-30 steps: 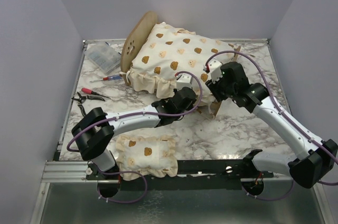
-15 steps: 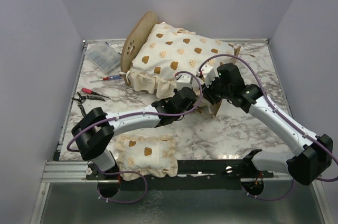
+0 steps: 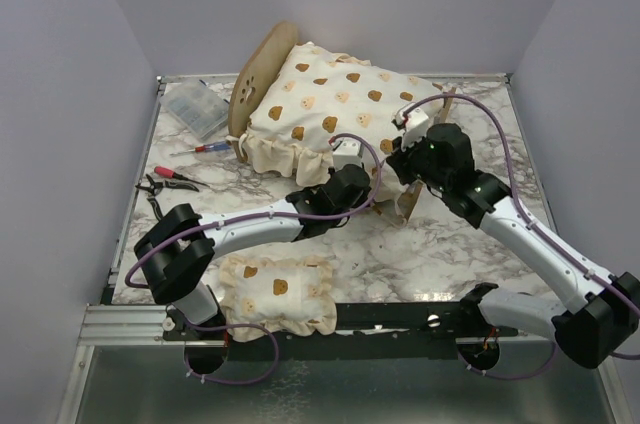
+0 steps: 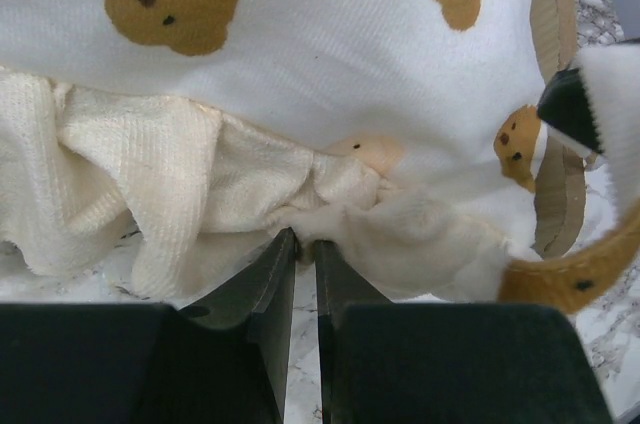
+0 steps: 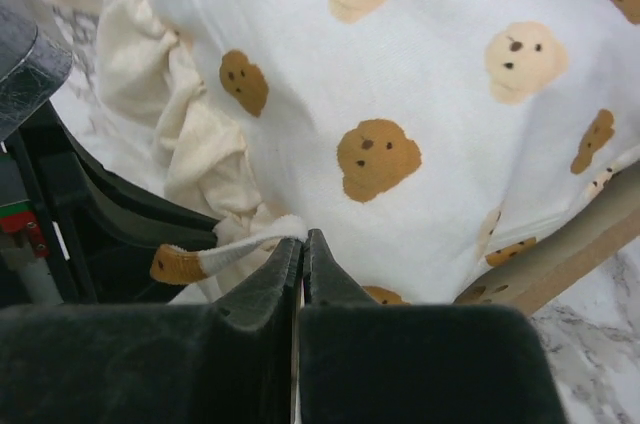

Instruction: Set up the pet bed

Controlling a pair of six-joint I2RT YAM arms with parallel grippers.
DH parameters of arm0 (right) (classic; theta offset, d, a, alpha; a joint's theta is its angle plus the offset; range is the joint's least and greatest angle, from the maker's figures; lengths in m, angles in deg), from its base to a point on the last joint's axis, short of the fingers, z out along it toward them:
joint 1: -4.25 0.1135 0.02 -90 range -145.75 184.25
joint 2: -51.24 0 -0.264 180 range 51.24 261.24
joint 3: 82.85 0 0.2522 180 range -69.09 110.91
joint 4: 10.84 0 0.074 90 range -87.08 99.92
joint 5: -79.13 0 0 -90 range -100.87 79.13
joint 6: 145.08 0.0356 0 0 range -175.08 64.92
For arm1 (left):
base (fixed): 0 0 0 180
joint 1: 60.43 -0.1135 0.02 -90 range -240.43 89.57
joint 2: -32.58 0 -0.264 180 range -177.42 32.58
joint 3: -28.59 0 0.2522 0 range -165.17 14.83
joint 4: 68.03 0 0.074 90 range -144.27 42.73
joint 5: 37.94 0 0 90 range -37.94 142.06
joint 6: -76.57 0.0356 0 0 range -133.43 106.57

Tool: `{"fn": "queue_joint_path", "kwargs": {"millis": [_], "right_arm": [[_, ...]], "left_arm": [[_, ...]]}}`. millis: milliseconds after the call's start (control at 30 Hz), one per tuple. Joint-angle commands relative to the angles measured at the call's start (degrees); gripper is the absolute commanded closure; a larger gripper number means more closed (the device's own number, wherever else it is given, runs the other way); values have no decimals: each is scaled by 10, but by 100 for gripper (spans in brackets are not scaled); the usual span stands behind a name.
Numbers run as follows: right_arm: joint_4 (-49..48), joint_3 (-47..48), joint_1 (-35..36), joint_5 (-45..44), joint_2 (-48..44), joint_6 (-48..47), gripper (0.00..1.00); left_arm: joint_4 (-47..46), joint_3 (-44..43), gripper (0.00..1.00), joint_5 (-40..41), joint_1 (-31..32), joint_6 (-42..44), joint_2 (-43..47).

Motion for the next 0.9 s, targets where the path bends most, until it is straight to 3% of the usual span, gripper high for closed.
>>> {"fn": "queue_joint_path", "kwargs": {"millis": [0, 233, 367, 667, 867], "right_arm": [[-141, -63, -2, -88, -52, 141, 99], [-240, -122, -2, -144, -88, 232, 99], [-273, -133, -2, -132, -95, 266, 99], [-255, -138, -2, -137, -100, 283, 99], [-214, -188, -2, -183, -160, 296, 99]], "left_arm": [[-23, -6, 85, 7, -5, -13, 16], [-39, -10, 85, 16, -18, -36, 27], [-41, -19, 85, 15, -25, -34, 28], [-43, -32, 86, 4, -33, -32, 26], [-43, -24, 86, -5, -33, -37, 25]]}}
